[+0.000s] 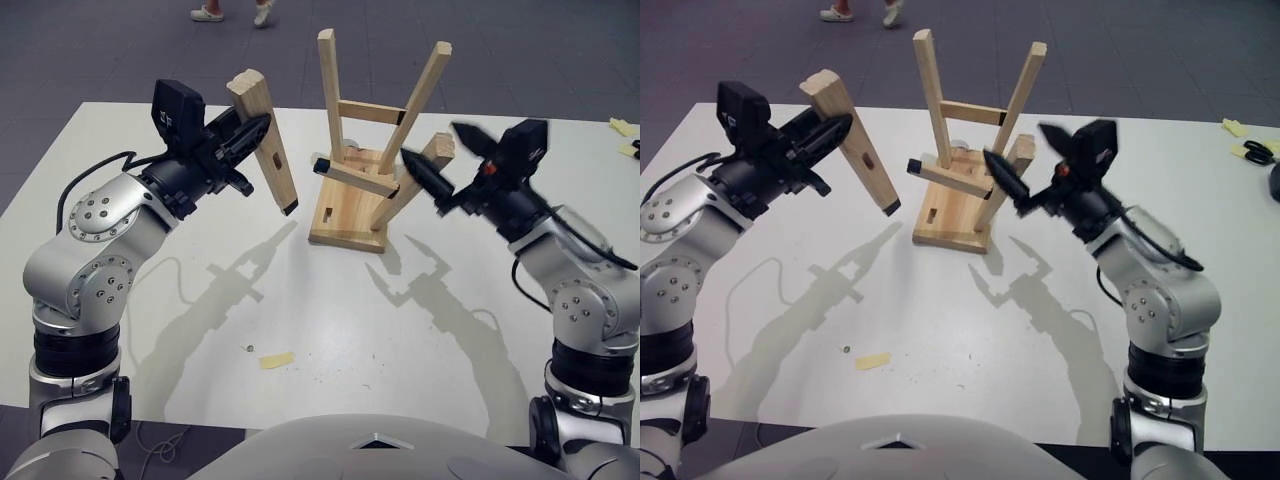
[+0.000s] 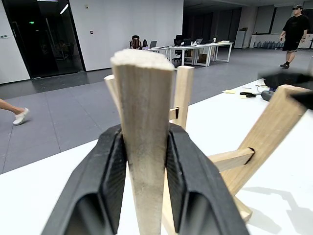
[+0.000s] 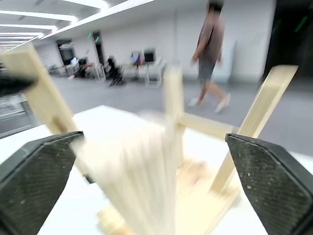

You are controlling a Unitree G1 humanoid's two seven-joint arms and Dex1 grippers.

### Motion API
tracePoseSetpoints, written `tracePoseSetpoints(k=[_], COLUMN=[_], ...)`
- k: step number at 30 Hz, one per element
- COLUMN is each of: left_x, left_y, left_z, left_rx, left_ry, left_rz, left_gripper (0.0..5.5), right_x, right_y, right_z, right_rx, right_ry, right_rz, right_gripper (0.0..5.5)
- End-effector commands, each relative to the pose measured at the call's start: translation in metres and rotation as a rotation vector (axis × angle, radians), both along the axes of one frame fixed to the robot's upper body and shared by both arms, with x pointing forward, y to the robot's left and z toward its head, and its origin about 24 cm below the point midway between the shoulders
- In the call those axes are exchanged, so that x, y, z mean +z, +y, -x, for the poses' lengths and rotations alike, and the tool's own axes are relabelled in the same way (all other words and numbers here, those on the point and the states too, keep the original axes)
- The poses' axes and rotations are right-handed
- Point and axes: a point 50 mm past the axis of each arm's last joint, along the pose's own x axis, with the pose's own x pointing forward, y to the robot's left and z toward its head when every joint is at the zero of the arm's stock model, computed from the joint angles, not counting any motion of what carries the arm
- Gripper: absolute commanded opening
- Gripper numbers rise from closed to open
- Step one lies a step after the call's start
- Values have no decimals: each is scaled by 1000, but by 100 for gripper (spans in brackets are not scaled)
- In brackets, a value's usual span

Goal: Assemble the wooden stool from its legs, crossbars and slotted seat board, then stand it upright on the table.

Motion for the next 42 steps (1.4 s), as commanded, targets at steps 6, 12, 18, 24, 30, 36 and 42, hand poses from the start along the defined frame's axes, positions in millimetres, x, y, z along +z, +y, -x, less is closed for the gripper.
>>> tracePoseSetpoints(k=[6, 12, 18, 24, 30, 36, 42], left_x=[-1, -4, -2, -7, -21, -27, -28], left_y=[-7, -16, -17, -23, -9, -14, -29], left_z=[-8, -11, -14, -11, -4, -11, -4], left_rx=[-13, -79, -84, -86, -52, -21, -57], left_ry=[-19, 7, 5, 12, 62, 69, 71], left_rz=[-5, -3, 4, 5, -30, 1, 16], left_gripper=[102, 102, 102, 102, 102, 102, 102], right_x=[20, 11, 18, 6, -4, -11, -14], right_y=[-3, -5, 3, 18, 21, 26, 23], right_z=[5, -4, 14, 24, 24, 27, 27], right_rx=[232, 363, 591, 565, 453, 422, 394], right_ry=[-9, 34, 62, 69, 47, 55, 64], right_rz=[-113, -16, -14, 0, 59, 55, 48], right_gripper=[540, 540, 540, 540, 527, 540, 540])
